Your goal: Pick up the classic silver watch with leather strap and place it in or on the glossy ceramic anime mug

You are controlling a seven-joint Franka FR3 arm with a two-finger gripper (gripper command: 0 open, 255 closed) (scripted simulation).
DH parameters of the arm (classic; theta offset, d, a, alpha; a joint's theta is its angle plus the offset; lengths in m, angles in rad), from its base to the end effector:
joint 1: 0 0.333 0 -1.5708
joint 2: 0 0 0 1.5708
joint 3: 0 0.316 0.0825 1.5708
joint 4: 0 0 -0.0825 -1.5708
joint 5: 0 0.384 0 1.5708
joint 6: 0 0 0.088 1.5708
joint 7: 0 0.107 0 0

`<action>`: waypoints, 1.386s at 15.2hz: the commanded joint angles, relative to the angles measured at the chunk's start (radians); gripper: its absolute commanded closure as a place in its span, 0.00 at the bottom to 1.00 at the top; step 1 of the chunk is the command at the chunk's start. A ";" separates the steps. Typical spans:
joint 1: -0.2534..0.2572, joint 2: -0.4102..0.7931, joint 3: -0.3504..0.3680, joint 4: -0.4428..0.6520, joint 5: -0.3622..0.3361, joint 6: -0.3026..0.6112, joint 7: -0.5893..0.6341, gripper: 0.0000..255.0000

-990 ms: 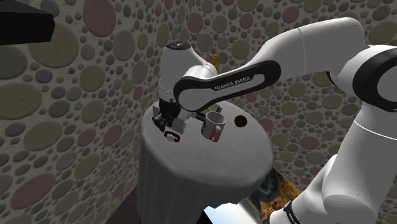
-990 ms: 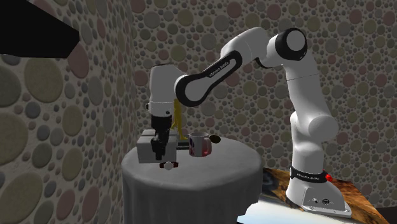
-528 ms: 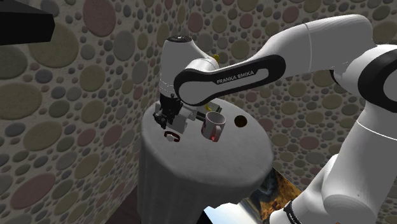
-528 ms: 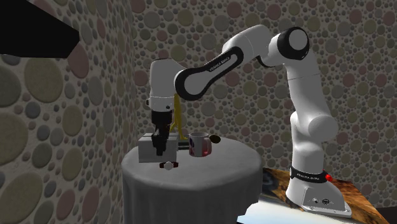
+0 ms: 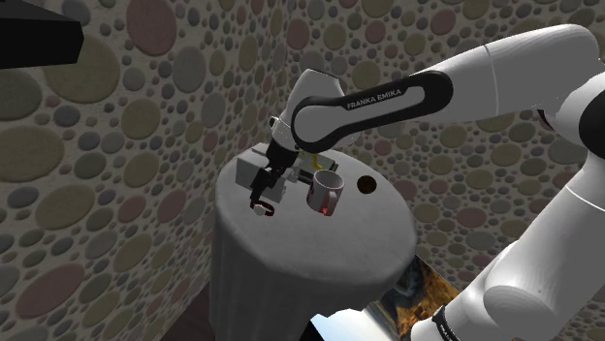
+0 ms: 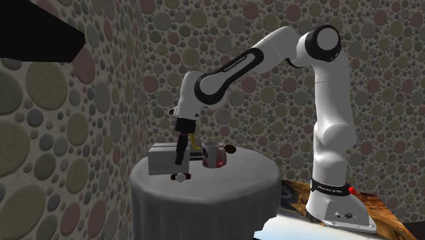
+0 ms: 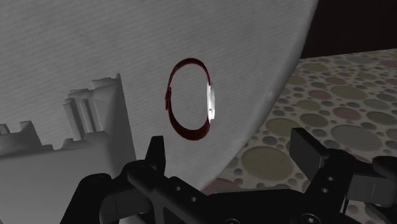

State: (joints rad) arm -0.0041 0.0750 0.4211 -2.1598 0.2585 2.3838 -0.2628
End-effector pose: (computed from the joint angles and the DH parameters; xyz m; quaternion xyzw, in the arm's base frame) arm 0.5137 0.2280 0.3815 -0.9600 -0.2460 -0.0670 0.1162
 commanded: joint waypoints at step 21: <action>0.004 0.021 0.004 0.003 -0.017 0.068 0.002 1.00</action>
State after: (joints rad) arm 0.0008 0.0947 0.4266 -2.1567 0.2412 2.4509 -0.2604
